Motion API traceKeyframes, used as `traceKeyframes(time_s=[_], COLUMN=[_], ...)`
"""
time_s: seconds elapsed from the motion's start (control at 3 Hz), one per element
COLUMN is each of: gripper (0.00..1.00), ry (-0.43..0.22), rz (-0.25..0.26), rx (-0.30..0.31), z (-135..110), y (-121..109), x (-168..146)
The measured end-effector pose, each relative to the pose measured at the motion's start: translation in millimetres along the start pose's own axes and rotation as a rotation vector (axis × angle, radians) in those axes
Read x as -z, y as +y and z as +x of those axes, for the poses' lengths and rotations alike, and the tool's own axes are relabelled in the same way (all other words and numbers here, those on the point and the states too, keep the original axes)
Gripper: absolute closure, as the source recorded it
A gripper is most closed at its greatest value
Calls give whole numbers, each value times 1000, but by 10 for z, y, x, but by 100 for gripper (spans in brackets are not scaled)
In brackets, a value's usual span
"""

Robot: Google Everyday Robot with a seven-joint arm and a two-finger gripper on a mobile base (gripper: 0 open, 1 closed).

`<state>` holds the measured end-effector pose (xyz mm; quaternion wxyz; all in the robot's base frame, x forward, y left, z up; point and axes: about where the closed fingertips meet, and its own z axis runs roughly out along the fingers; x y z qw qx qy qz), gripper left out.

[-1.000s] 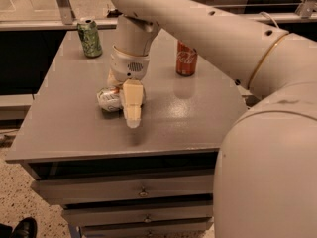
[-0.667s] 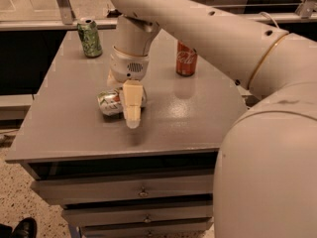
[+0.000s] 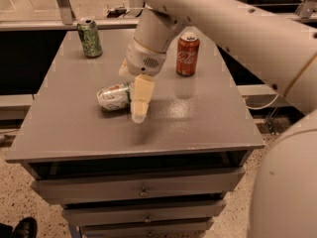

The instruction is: Knock 7up can over

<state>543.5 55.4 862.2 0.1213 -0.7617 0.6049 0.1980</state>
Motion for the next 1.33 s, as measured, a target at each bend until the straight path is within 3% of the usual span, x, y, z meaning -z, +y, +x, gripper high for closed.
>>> traceKeyframes(time_s=[0.33, 0.67, 1.0, 1.33], gripper=[0, 0, 0, 0], ry=[-76, -203, -401, -660], rz=[52, 117, 212, 349], rx=[-48, -112, -194, -301], z=[94, 251, 485, 817], y=[14, 52, 146, 310], x=[169, 348, 583, 916])
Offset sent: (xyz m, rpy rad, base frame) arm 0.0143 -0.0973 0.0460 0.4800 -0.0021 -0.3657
